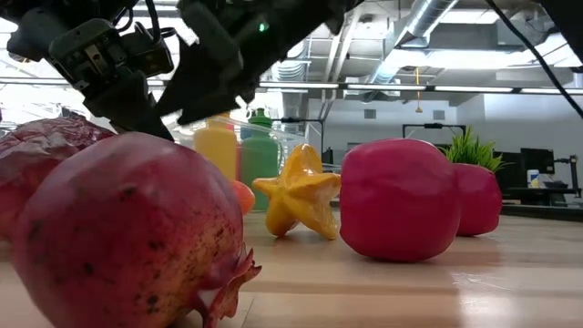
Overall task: Pick & Place Food Item
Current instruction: Put the blue tuna can into the gray bin
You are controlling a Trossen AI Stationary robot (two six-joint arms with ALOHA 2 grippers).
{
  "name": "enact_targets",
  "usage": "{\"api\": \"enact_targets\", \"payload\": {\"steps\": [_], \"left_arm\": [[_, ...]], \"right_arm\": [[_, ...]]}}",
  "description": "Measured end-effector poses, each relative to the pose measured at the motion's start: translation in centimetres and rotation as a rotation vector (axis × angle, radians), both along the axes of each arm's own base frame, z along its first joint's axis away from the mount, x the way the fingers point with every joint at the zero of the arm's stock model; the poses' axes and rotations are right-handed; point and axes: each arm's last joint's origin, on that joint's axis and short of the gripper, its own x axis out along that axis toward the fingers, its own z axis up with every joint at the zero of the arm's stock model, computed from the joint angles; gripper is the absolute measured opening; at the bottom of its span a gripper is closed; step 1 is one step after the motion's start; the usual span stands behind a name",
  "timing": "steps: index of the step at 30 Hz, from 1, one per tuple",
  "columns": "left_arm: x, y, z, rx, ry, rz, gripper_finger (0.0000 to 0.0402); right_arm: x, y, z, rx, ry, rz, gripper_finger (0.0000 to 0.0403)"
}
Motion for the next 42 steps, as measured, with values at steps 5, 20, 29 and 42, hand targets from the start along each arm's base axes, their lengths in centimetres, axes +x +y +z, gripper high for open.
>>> {"api": "enact_targets", "payload": {"steps": [5,20,29,42], "left_arm": [[0.0,0.0,0.0,-0.001,-0.003,0.0,0.0],[0.2,0.0,0.2,0.002,-0.025,0.012,0.0],[0.3,0.0,0.3,-0.001,-0.041,0.018,0.0],[-1.2,0.5,-1.3,0.027,0.164,0.123,0.0]], "right_arm": [[0.4,0.0,-1.2,0.002,0.025,0.005,0.034],[0.5,-1.2,-2.7,-0.067,0.069,-0.089,0.0264],[0.3,-1.6,-3.2,-0.078,0.121,-0.093,0.0131],[-1.2,-1.2,-0.5,-0.033,0.167,-0.103,0.0025]]}}
